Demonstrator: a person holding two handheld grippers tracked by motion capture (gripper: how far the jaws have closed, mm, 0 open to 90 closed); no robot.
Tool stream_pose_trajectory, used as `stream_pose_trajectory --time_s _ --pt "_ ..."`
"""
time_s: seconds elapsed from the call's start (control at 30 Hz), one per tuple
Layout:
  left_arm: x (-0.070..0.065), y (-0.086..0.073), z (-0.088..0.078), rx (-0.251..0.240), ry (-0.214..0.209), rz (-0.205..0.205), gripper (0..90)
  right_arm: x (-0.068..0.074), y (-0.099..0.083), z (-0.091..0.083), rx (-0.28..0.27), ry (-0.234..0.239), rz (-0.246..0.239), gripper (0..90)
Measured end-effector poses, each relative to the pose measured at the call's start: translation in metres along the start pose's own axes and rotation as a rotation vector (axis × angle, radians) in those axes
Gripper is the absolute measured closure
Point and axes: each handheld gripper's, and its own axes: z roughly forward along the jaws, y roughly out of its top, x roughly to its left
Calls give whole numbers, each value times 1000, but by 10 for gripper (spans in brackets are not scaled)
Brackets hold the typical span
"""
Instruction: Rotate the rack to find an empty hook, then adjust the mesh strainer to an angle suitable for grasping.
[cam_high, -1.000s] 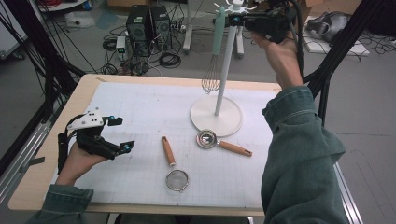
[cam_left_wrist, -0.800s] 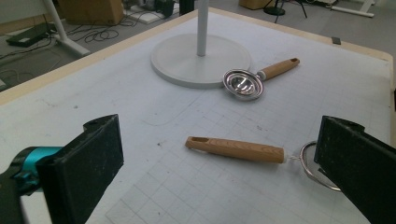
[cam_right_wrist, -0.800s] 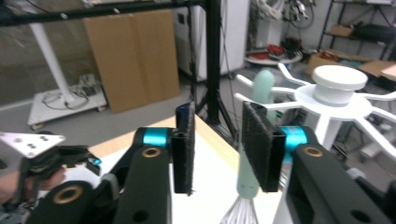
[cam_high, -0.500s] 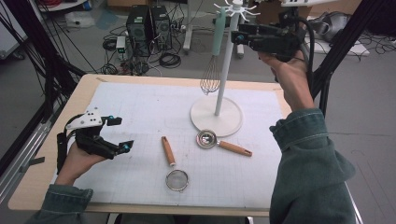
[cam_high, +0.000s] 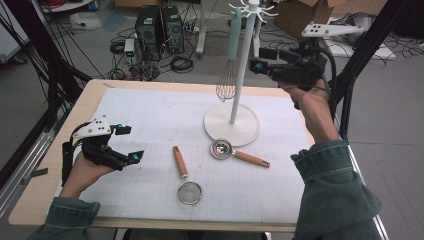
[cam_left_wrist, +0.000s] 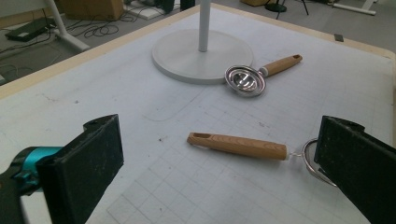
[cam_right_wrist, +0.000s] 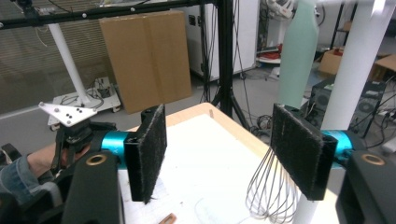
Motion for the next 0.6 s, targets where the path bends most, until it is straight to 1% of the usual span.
stream_pose_trajectory --time_s 0.1,0.17,0.2,0.33,0.37,0.5,0.57,0.6 --pt "0 0 0 3 -2 3 18 3 -12 0 3 -22 16 317" --pt "-1 0 0 4 -4 -2 18 3 -20 1 9 -14 25 312" --pt "-1 0 0 5 -4 3 18 4 -24 1 14 -15 28 310" --pt "-1 0 2 11 -5 0 18 6 -42 0 38 -15 28 300" --pt "-1 -1 3 15 -3 -2 18 6 -47 -1 44 -15 37 300" --pt "-1 0 5 17 -8 -1 18 6 -66 -5 44 -21 56 295" --pt "-2 0 6 21 -15 1 18 6 -74 -6 53 -27 56 290" --pt "-2 0 7 22 -16 2 18 6 -77 -7 57 -28 64 285"
